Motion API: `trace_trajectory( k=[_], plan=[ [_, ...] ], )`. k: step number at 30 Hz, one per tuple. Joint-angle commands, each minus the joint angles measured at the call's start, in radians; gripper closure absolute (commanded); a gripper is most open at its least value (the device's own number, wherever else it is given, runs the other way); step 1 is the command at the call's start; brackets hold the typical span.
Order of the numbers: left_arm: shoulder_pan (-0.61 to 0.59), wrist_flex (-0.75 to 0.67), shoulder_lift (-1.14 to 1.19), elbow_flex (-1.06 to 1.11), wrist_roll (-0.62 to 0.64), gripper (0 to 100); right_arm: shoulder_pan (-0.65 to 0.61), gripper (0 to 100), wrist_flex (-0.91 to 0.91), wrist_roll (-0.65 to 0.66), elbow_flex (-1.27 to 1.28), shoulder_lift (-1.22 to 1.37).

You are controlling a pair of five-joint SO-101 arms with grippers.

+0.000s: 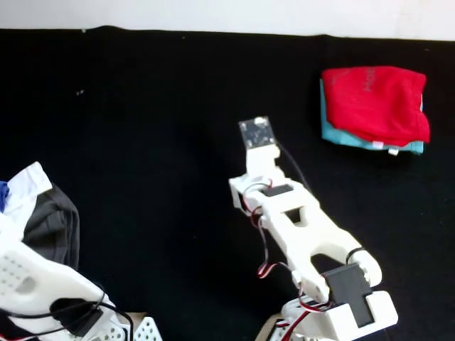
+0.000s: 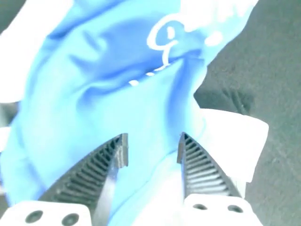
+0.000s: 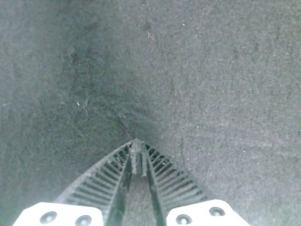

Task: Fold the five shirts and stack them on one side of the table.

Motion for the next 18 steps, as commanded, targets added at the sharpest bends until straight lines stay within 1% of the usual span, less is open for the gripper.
trace_trajectory(
  k=[1,8,10,14,18],
  plan=[
    [-0.013,0.080,0.047,-0.130,-0.037,82,-0.008,99.2,-0.016,-0.002,0.001,-0.031],
    [-0.119,0.282,0.059,-0.312,-0.081,81,-0.008,99.2,-0.016,-0.002,0.001,-0.031],
    [-0.153,0.295,0.067,-0.349,-0.107,81,-0.008,99.2,-0.016,-0.002,0.001,-0.031],
    [-0.206,0.296,0.070,-0.348,-0.137,81,-0.008,99.2,-0.016,-0.002,-0.001,-0.031],
    [-0.202,0.295,0.070,-0.323,-0.133,81,-0.008,99.2,-0.016,-0.002,0.001,-0.031]
  ],
)
